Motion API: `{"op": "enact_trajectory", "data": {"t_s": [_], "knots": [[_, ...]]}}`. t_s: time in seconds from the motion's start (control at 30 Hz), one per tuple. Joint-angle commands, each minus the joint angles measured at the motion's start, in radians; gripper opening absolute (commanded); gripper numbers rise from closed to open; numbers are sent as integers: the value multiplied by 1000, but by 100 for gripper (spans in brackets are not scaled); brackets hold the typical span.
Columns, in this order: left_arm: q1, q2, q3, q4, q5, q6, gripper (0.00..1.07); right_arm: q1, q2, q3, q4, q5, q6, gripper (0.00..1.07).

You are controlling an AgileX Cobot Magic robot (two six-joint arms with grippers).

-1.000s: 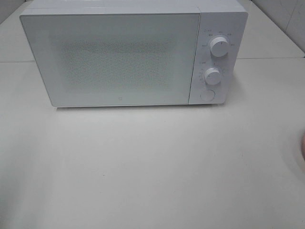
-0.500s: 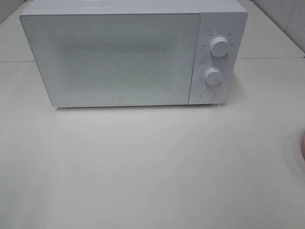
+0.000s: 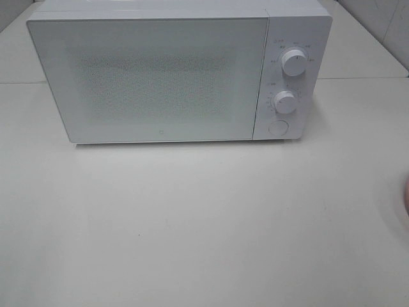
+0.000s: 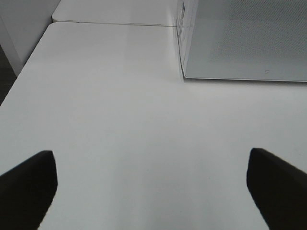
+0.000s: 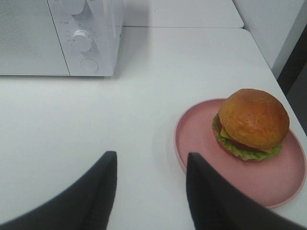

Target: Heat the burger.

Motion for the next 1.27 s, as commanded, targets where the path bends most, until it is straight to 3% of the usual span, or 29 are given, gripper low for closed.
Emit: {"op": "enact_trajectory", "data": {"t_s": [0.03, 1.27], "knots": [[5, -26, 2, -2, -14, -6, 105, -6, -24, 1, -3, -9, 5, 45], [5, -26, 2, -2, -14, -7, 105, -6, -24, 1, -3, -9, 5, 45]]}}
